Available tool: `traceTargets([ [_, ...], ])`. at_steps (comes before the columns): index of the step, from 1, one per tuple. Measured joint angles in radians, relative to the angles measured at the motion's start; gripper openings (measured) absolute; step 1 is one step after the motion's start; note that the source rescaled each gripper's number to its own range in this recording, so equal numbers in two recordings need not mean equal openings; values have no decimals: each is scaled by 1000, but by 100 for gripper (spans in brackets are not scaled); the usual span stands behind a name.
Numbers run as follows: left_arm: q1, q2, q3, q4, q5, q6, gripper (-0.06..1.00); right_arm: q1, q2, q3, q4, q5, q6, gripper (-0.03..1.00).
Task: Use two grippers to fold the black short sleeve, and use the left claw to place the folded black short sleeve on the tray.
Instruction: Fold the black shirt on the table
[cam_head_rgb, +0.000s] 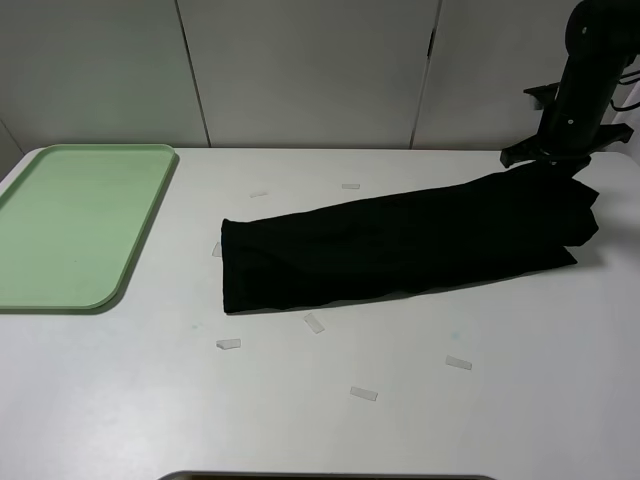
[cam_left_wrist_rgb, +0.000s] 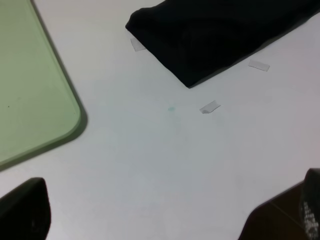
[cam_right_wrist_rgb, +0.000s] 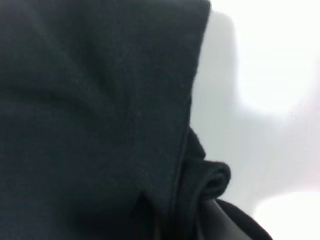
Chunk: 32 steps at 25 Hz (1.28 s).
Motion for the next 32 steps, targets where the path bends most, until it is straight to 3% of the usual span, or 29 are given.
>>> traceTargets([
  [4,0,0,0,0,0,0,100,43,-29,-3,10,74,75,6],
  [10,0,0,0,-1,1,0,100,62,-36,-6,50,79,80,6],
  [21,0,0,0,-1,1,0,100,-25,19,-6,86,54,65,6],
  [23,0,0,0,-1,1,0,100,-41,23,-6,117,49,49,15],
  [24,0,0,0,-1,1,0,100,-49,24,-6,136,39,24,27],
  [27,0,0,0,-1,1,0,100,-59,24,-5,207,13,-66,77],
  [28,0,0,0,-1,1,0,100,-62,24,-5,229,1,-80,87],
  [32,0,0,0,-1,1,0,100,-69,24,-5,237,-68,-98,98],
])
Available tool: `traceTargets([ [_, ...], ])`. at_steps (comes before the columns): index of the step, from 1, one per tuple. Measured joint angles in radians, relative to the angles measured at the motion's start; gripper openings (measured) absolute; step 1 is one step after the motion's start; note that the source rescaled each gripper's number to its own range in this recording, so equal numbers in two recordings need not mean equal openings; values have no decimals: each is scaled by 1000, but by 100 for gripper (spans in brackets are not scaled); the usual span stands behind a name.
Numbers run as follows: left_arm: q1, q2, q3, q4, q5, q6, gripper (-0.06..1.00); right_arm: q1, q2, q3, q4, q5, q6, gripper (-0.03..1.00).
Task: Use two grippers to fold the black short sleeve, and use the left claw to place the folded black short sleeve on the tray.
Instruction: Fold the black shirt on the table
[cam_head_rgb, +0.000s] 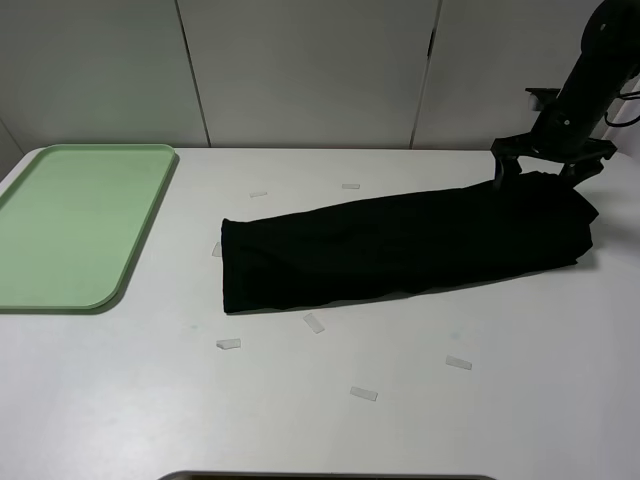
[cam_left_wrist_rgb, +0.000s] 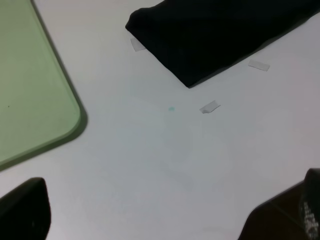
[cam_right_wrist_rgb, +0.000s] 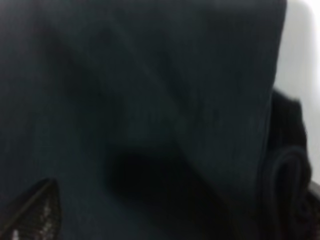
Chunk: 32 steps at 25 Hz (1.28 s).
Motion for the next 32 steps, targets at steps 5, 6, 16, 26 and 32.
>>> traceTargets([
  [5,0,0,0,1,0,0,100,-33,0,0,-24,-31,-40,100],
  [6,0,0,0,1,0,0,100,-44,0,0,-31,-31,-45,100],
  [16,0,0,0,1,0,0,100,-180,0,0,-5,-42,-88,100],
  [26,0,0,0,1,0,0,100,-219,49,-1,345,62,-411,100],
  [32,0,0,0,1,0,0,100,-241,92,-1,293,20,-423,100],
])
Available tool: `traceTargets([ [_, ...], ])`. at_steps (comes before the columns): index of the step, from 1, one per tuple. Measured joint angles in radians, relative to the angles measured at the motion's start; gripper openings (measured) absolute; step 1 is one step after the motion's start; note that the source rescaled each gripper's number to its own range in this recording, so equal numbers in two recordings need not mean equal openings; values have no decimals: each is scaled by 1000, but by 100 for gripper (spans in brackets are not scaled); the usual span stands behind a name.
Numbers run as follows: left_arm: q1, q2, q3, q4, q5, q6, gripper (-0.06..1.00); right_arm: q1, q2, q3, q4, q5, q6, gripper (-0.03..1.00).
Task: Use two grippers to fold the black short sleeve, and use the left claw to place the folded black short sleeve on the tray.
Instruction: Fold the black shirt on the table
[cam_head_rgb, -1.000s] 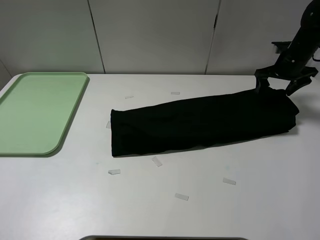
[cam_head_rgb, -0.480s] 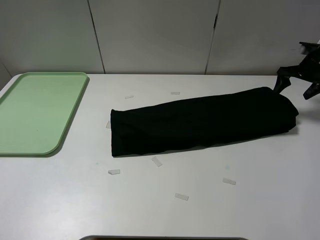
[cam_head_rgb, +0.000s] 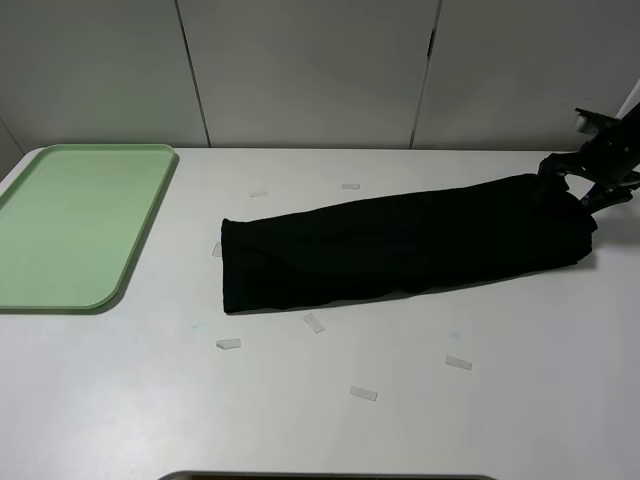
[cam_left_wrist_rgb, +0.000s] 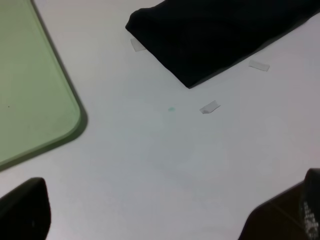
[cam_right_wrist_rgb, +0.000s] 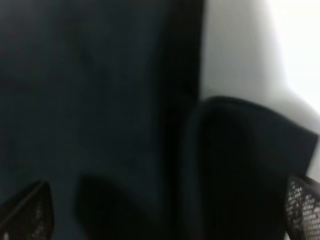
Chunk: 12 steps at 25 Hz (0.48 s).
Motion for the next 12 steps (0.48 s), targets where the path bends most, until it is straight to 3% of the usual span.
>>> traceTargets([
  [6,0,0,0,0,0,0,100,-7,41,-4,20,1,0,100],
  [12,0,0,0,0,0,0,100,-11,57,-11,116,41,-6,100],
])
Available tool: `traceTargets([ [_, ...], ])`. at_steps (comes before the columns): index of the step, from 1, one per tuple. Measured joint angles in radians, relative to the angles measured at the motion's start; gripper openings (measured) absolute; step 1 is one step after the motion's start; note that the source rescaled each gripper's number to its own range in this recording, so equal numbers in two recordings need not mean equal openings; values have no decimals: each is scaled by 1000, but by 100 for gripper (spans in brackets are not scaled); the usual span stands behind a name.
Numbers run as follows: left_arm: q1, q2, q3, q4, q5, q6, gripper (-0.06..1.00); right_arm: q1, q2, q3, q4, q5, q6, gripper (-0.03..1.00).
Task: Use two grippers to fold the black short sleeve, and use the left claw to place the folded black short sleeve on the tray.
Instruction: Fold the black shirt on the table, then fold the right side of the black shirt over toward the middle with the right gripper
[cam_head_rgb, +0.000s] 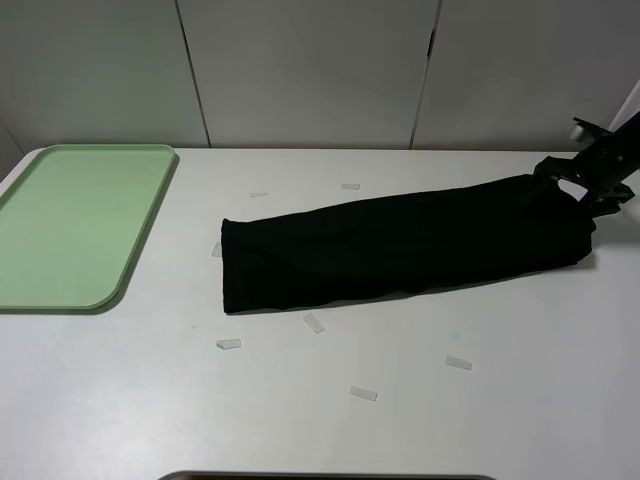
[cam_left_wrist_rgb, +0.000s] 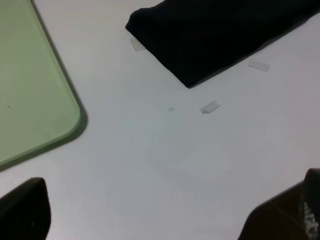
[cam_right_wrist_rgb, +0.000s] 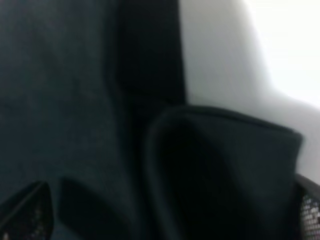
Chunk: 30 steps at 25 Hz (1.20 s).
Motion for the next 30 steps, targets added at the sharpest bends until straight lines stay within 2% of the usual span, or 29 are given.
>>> traceTargets([
  [2,0,0,0,0,0,0,100,6,3,0,33,36,-6,96],
  [4,0,0,0,0,0,0,100,11,10,0,57,64,-8,81],
  [9,0,0,0,0,0,0,100,11,31,7,52,73,-8,14],
  [10,0,0,0,0,0,0,100,11,32,7,45,75,-8,8],
  [14,0,0,0,0,0,0,100,13,32,7,19,76,-3,8],
  [17,0,0,0,0,0,0,100,30,21,7,-37,64,54,8],
  [20,0,0,0,0,0,0,100,57,3,-1,-145,48,152,8],
  [24,0,0,0,0,0,0,100,86,-25,-19,-339,14,307,8],
  [30,0,0,0,0,0,0,100,140,-90,-42,-571,18,514,8],
])
